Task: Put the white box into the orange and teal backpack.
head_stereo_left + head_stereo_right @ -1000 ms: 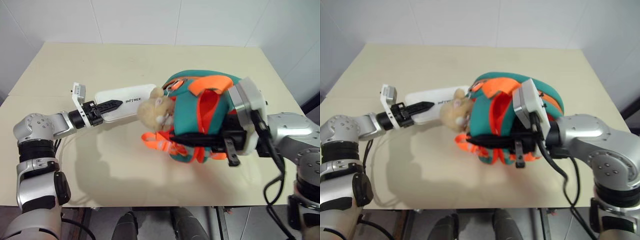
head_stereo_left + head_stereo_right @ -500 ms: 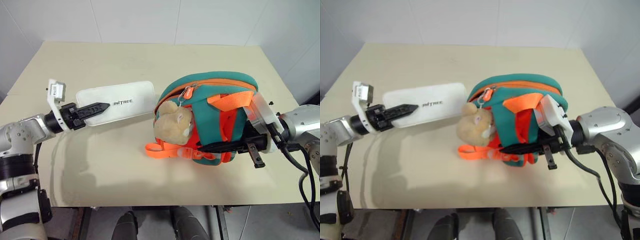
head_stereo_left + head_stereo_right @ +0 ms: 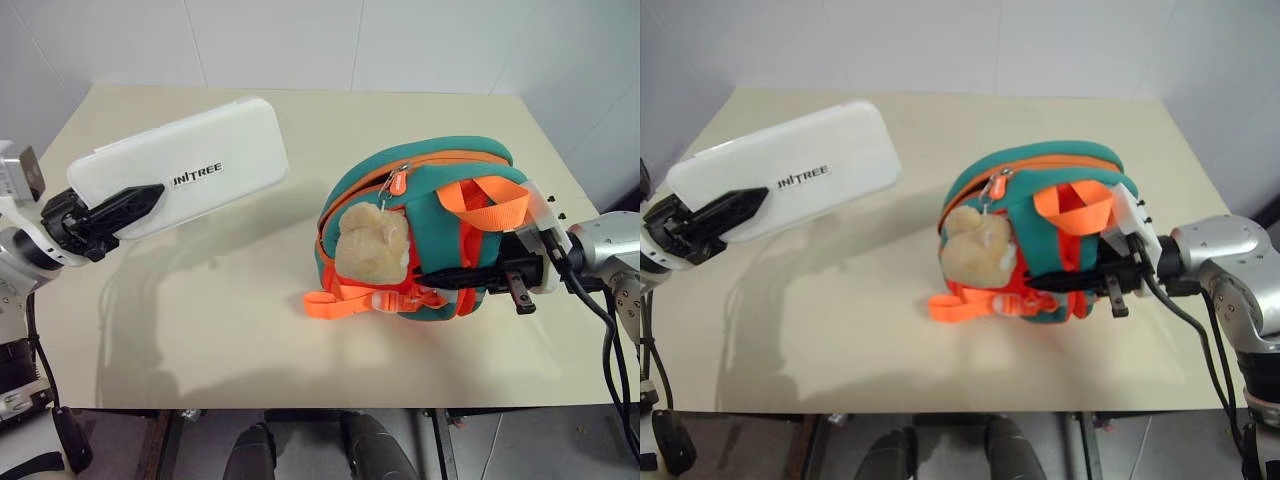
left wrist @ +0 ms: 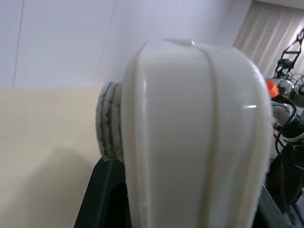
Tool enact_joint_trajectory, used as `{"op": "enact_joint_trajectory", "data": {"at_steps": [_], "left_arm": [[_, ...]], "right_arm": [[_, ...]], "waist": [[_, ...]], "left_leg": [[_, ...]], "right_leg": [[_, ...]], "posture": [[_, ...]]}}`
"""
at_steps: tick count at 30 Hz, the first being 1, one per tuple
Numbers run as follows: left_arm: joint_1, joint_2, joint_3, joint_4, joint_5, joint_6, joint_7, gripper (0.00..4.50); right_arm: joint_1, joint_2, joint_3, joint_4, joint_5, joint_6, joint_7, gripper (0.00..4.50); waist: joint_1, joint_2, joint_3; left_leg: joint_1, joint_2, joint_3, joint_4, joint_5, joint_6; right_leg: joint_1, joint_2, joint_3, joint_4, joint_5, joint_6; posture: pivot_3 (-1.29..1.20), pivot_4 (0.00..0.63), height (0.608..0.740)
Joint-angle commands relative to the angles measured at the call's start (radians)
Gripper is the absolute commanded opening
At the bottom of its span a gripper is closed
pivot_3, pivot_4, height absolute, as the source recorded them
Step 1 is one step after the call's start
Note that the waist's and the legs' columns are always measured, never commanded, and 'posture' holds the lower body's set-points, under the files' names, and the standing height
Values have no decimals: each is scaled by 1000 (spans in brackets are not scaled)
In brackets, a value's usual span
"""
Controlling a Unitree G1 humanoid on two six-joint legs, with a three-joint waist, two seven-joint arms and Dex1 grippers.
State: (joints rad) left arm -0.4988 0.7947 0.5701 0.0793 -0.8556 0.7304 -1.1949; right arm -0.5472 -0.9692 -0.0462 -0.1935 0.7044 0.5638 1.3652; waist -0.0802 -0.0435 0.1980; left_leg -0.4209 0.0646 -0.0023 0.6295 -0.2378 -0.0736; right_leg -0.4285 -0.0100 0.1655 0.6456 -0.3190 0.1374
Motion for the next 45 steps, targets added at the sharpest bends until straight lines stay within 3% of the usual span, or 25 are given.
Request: {"op": "enact_joint_trajectory", "data": {"at_steps": [1, 13, 19, 29, 38, 45], "left_arm": [[33, 19, 7, -72, -24, -38, -30, 1299], [70, 58, -51, -145, -47, -36, -80, 1299], [13, 63, -130, -127, -22, -55, -113, 1299], [-149, 63, -299, -4, 143, -234, -182, 1299], [-295, 53, -354, 89, 230, -333, -190, 1299], [-321, 23, -400, 118, 263, -364, -194, 1299]], "right_arm": [[-24, 7, -18, 12, -15, -20, 0, 0], [-28, 34, -16, 20, -29, -3, -14, 0], [-10, 49, -13, -9, -20, 9, -35, 0], [32, 55, -41, -56, -2, 20, -70, 0], [72, 57, -62, -86, 6, 17, -94, 0], [80, 61, -65, -82, 0, 5, -95, 0]], "waist": [[0, 0, 0], [-2, 0, 0], [-1, 0, 0], [0, 0, 0], [7, 0, 0], [9, 0, 0]], "left_leg": [[0, 0, 0, 0, 0, 0], [0, 0, 0, 1, 0, 0], [0, 0, 0, 1, 0, 0], [1, 0, 0, 2, 0, 0], [0, 0, 0, 4, 0, 0], [0, 0, 0, 8, 0, 1]], "right_leg": [[0, 0, 0, 0, 0, 0], [0, 0, 0, 1, 0, 0], [0, 0, 0, 2, 0, 0], [0, 1, 0, 3, 0, 0], [0, 1, 0, 6, 0, 0], [1, 1, 0, 8, 0, 0]], "posture": [[0, 150, 740], [0, 150, 740], [0, 150, 740], [0, 150, 740], [0, 150, 740], [0, 150, 740]]}}
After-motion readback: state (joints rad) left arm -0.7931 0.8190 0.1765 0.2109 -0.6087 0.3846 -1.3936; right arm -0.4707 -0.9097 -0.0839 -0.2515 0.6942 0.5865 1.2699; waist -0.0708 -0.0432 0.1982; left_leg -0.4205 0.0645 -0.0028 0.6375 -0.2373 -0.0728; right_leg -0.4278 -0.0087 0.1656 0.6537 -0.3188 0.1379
